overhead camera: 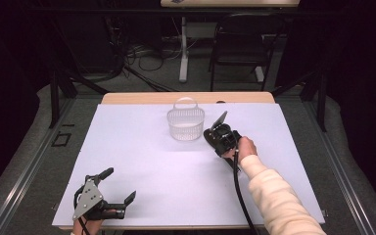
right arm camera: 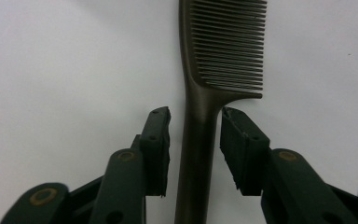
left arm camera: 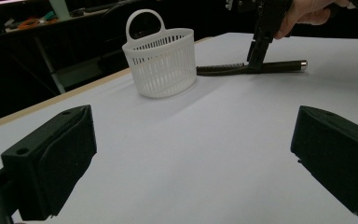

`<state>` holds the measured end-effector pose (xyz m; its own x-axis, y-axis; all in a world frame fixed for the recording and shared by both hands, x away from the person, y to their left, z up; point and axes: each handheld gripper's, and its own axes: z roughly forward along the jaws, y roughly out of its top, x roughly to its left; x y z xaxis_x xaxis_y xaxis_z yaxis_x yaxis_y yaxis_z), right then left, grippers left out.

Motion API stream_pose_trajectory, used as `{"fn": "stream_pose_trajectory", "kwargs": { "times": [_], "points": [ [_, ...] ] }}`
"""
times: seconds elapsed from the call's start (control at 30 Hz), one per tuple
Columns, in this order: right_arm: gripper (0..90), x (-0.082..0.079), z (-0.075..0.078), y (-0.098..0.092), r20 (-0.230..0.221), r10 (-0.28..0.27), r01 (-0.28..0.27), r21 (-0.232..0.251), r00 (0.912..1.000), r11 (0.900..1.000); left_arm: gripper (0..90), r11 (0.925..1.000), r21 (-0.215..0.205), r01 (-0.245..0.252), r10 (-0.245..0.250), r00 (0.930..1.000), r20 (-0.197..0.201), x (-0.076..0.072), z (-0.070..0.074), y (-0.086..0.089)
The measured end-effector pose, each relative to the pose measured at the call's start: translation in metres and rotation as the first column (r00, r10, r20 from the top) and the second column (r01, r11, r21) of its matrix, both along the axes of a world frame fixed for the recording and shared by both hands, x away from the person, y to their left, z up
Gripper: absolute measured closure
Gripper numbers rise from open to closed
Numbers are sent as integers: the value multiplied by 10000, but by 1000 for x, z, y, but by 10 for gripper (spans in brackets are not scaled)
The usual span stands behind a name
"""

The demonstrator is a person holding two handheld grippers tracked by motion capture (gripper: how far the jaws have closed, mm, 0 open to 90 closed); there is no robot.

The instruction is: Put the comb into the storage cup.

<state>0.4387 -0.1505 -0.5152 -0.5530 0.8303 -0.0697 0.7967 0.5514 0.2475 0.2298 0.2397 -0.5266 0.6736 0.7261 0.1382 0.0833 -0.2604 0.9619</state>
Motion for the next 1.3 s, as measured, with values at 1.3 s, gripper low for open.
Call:
{"fn": "stream_pose_trajectory", "kwargs": {
  "times": [1.3],
  "points": [
    [721,-1,-2,-27,-233,-1297,1318,1720,9913,9763,2,10000,-9,17,-17,10000,-47,0,0,-1]
  ]
}}
